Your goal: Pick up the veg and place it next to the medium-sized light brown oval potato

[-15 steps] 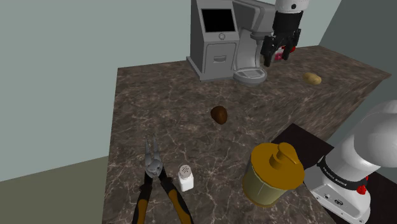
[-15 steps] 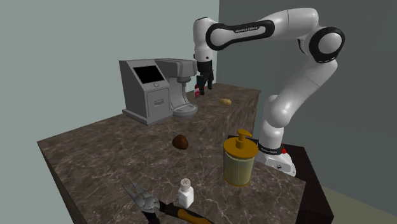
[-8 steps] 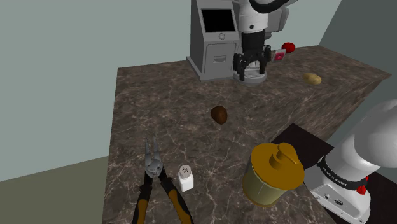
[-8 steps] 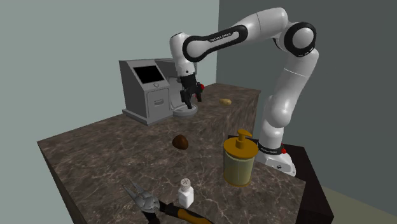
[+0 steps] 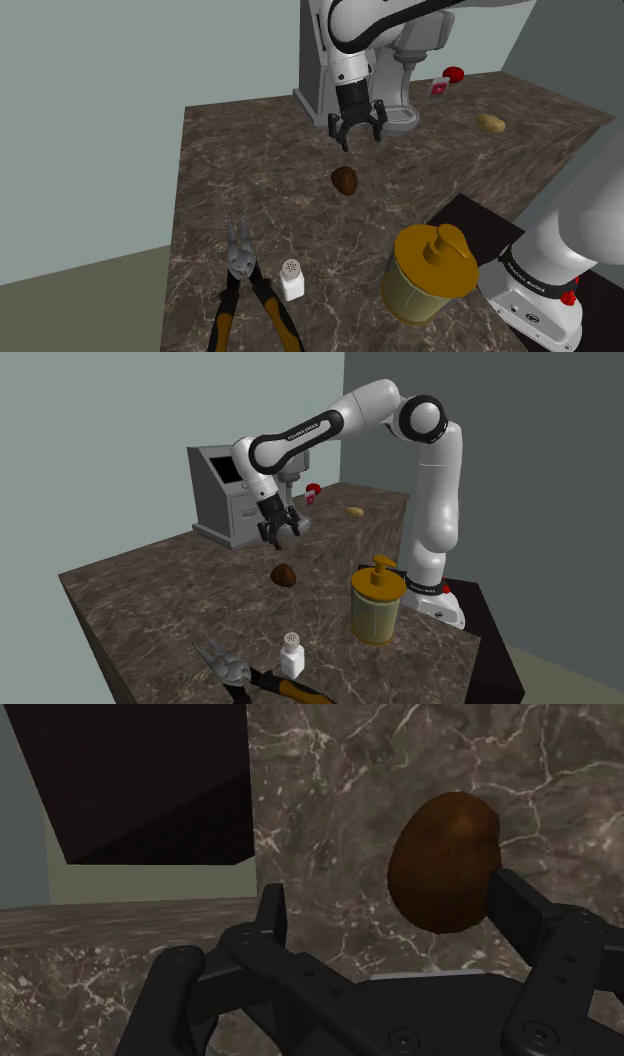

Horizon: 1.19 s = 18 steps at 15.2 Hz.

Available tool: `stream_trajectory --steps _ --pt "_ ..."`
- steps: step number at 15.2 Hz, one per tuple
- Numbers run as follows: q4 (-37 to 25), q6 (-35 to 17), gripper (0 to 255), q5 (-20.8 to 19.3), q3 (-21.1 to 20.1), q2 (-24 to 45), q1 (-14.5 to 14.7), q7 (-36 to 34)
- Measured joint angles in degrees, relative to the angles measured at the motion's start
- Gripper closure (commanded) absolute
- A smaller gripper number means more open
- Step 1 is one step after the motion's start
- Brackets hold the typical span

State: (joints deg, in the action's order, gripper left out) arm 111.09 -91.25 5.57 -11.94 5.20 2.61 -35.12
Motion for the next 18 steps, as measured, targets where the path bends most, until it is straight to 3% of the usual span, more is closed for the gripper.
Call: stream_trajectory --steps 6,13,18 --pt "-9.2 1.9 0 2.5 -0.8 13.8 1.8 -6.5" --pt "-4.2 -2.7 0 3.1 -1.0 14.0 2.2 -6.7" --pt "-3.5 -3.3 0 3.2 -1.0 13.9 2.2 -6.6"
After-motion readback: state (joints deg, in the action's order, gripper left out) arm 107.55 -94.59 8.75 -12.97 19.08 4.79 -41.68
